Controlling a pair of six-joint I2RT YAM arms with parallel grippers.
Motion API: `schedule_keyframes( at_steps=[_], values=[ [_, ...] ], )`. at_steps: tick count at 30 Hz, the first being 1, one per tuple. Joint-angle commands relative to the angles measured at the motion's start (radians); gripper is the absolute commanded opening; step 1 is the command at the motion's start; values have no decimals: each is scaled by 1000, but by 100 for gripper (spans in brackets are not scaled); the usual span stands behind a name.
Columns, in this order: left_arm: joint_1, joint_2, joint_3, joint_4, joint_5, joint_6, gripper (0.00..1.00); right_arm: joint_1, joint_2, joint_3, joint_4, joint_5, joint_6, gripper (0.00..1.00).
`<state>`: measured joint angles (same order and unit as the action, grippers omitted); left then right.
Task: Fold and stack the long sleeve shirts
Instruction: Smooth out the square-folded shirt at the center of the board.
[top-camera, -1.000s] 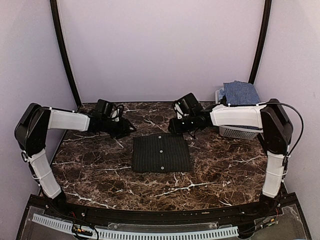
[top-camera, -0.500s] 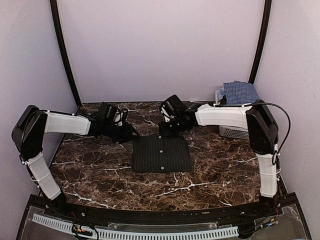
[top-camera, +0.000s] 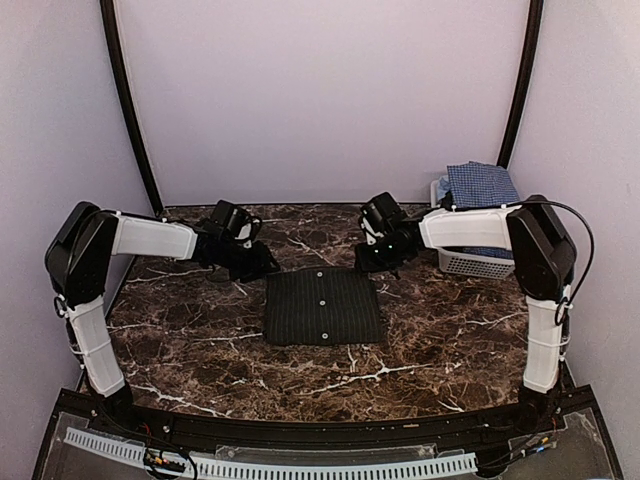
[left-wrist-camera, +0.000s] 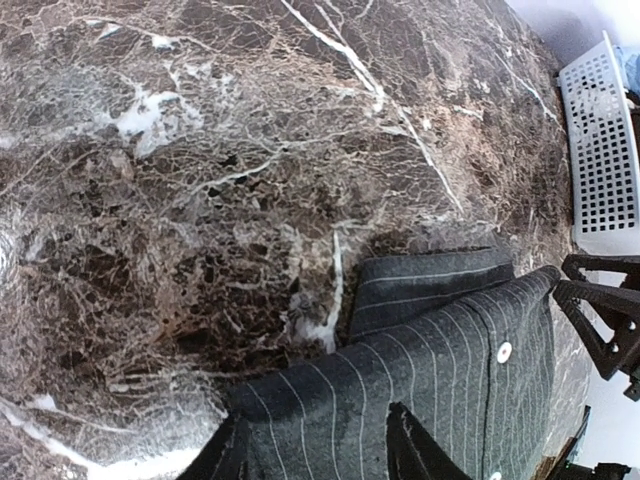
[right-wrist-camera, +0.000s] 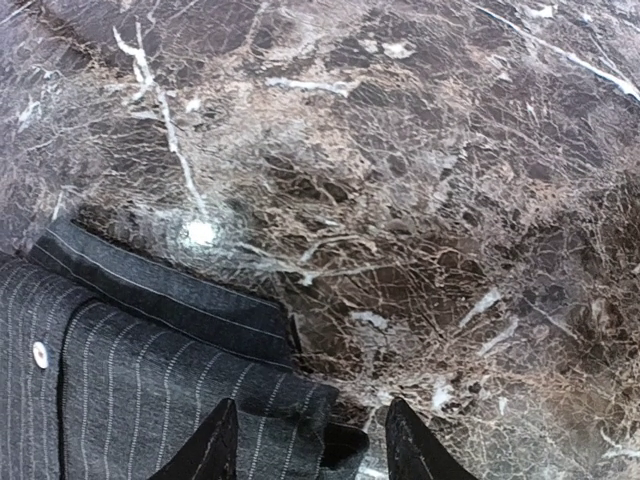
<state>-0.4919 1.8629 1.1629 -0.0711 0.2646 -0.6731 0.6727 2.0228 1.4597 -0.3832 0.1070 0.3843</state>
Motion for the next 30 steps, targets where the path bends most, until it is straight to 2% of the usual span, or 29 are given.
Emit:
schedule_keyframes(
  at_steps=[1, 7, 11, 20, 21, 23, 30],
  values=[
    [0, 43, 61, -54, -40, 19, 45, -9, 4, 8, 64, -55, 28, 46],
    [0, 81, 100, -71, -40, 23, 44, -14, 45, 37, 71, -67, 34, 42],
    [0, 95, 116, -77, -36, 29, 39, -15, 67, 51, 64, -76, 38, 36],
    [-7, 87, 121, -73, -5, 40, 7, -13, 20, 43, 56, -84, 45, 1],
    [-8, 84, 122, -72, -5, 42, 3, -11, 9, 39, 54, -84, 47, 0],
    [-14, 71, 122, -73, -6, 45, 0, -6, -21, 28, 53, -80, 48, 0],
    [-36, 9, 124, -77, -19, 52, 0, 17, -131, -26, 49, -51, 58, 0]
  ],
)
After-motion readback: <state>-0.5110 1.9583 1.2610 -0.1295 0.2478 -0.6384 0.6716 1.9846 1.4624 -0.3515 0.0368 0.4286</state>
